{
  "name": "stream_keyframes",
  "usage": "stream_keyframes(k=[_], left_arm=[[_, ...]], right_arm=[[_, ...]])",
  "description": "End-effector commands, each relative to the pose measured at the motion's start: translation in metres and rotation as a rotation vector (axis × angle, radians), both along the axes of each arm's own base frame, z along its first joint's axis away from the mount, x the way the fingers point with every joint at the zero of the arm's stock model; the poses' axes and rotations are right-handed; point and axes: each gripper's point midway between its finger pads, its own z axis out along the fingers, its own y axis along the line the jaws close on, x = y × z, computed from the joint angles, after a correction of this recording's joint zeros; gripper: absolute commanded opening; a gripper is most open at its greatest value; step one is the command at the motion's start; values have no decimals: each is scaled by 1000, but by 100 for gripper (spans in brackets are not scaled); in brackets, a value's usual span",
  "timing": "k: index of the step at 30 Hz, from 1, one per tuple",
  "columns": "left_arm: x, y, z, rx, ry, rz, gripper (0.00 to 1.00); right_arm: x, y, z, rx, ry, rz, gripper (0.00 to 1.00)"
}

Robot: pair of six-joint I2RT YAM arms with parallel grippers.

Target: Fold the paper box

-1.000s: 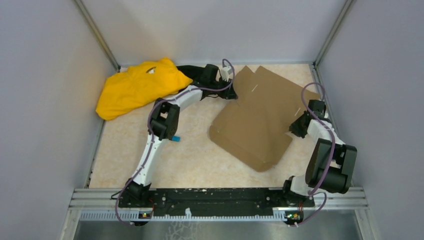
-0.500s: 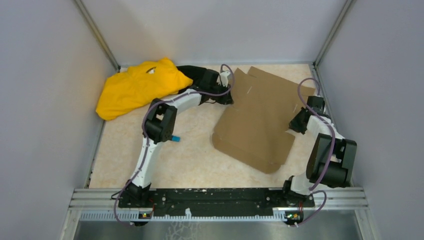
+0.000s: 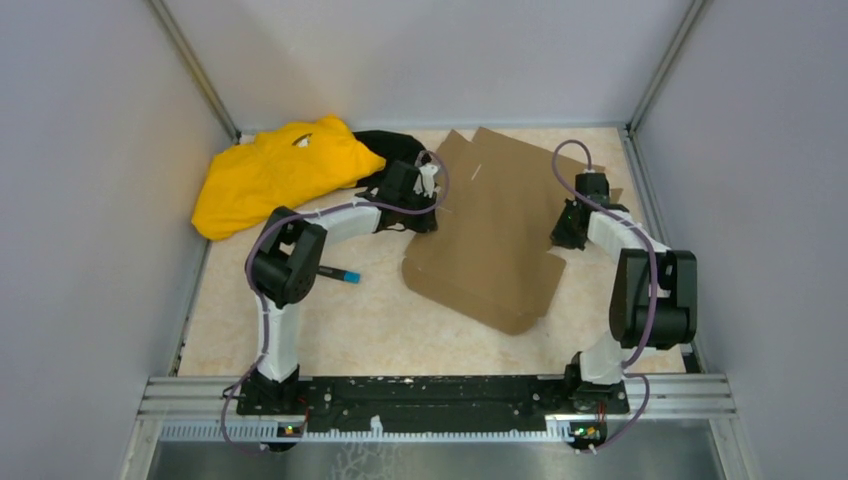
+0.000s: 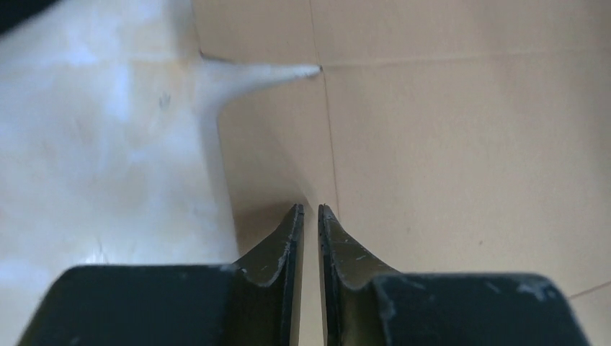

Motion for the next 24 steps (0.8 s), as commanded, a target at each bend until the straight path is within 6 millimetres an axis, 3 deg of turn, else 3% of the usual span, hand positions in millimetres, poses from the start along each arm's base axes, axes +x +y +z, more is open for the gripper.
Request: stream_keyframes(k=[1,5,9,14,17,19,24], left_arm=[[-14,20,8,33,-27,47,18],[-28,31,5,34,-20,55,18],[-25,38,14,50,-52,69,24],[1,52,37,21,-75,102,41],[18,56,54,-123,-36,86,54],[28,53,67,-208,-37,46,58],[45,31,71,-254,-46,-69,63]], right_arm=[[14,13,5,-37,-2,78,0],[12,8,3,-69,16,75,0],[2,-1,11,-115,1,49,0],[-6,-6,7,-140,26,51,0],[-5,-3,5,-128,27,58,0],[-4,-3,5,-127,28,57,0],[-2,0,3,-113,30,64,0]])
